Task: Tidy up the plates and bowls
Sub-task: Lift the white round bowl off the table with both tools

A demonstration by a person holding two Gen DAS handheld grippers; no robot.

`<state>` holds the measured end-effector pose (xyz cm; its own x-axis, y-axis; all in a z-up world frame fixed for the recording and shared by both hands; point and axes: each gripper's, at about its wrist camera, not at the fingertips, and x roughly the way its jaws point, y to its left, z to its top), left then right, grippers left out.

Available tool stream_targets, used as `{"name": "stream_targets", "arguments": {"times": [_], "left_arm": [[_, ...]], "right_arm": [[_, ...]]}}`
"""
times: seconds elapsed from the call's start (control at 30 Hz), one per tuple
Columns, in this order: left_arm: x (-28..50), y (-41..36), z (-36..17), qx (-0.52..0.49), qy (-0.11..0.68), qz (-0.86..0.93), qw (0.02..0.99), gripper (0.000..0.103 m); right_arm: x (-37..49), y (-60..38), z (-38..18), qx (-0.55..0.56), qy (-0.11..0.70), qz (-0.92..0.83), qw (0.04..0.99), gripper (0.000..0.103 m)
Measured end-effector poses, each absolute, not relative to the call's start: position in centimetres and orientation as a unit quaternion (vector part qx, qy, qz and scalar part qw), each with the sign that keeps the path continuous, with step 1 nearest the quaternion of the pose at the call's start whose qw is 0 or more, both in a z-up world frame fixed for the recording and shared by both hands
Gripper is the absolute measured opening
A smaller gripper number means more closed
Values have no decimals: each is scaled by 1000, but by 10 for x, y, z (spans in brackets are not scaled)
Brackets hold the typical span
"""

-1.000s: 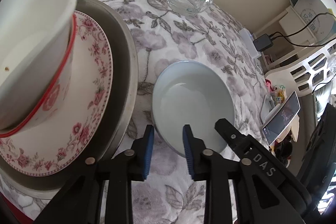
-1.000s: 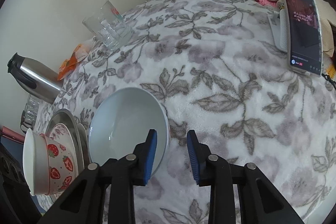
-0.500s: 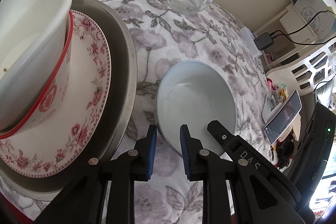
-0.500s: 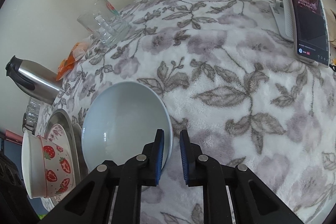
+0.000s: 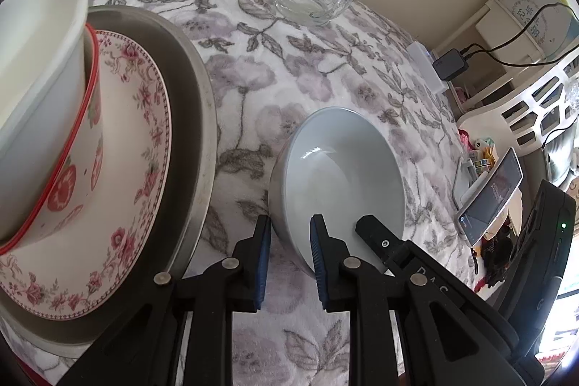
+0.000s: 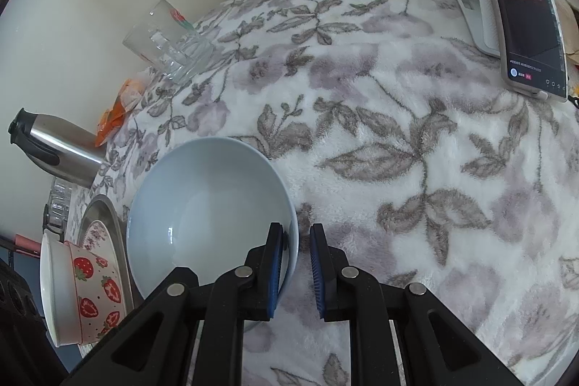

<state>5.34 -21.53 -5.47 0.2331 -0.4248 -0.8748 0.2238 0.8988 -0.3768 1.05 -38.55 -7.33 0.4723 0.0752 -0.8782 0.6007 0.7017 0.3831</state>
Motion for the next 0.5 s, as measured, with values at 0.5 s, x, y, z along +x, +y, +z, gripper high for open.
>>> {"name": "stream_targets", "arguments": {"times": [0.5], "left_arm": [[54, -217, -53, -76, 578, -219, 783, 22]], "right_arm": [[10, -385, -61, 341, 477, -157, 794, 9]]}}
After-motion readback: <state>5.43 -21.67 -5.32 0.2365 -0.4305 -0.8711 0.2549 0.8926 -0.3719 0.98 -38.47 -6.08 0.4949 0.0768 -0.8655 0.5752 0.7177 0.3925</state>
